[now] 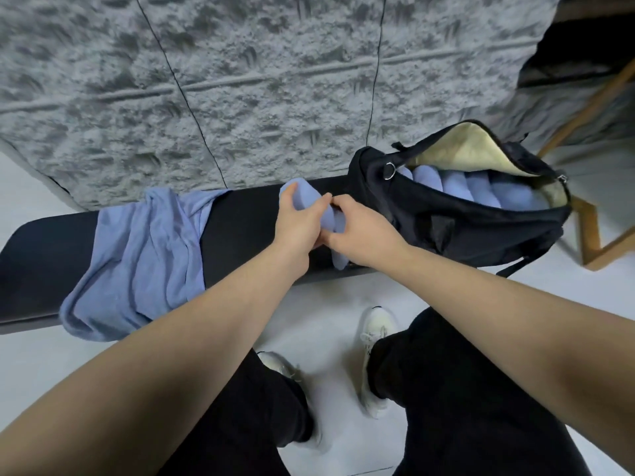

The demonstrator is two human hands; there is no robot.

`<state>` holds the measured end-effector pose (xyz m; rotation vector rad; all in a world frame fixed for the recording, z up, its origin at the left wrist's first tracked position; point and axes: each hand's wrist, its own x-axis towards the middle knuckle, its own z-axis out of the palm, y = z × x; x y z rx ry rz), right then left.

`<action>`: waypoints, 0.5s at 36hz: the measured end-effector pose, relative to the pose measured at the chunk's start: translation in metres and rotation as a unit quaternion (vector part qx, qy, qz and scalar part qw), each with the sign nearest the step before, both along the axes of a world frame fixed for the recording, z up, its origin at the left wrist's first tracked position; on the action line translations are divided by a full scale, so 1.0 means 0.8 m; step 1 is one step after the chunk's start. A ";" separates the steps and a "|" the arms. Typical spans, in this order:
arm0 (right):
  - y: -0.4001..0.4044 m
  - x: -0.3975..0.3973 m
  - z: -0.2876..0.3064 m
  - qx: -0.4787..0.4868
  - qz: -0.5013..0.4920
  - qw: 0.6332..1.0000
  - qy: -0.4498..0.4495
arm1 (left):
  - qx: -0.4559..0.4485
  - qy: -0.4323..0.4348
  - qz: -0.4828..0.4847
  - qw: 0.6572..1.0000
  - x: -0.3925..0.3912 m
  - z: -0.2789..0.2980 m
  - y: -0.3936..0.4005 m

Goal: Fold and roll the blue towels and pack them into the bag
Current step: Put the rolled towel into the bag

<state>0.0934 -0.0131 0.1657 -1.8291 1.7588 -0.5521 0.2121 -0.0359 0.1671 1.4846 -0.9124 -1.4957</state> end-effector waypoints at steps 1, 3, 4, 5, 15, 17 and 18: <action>0.004 -0.004 0.005 -0.003 0.000 1.000 -0.003 | 0.000 0.003 0.007 1.000 -0.005 0.004 0.002; 0.012 -0.014 0.014 -0.006 -0.001 1.000 -0.001 | 0.004 0.010 0.009 1.000 -0.016 0.013 0.007; 0.017 -0.020 0.019 -0.006 -0.004 1.000 -0.002 | 0.003 0.013 0.007 1.000 -0.022 0.017 0.010; 0.021 -0.027 0.025 -0.005 -0.008 1.000 -0.009 | 0.000 0.015 0.003 1.000 -0.029 0.020 0.012; 0.044 -0.098 0.063 -0.001 -0.048 0.991 -0.127 | 0.018 0.068 -0.047 0.996 -0.095 0.054 0.017; 0.042 -0.111 0.065 0.005 -0.078 0.979 -0.191 | 0.009 0.065 -0.050 0.997 -0.110 0.057 0.016; 0.040 -0.117 0.068 0.005 -0.096 0.968 -0.231 | 0.005 0.063 -0.052 0.997 -0.116 0.060 0.016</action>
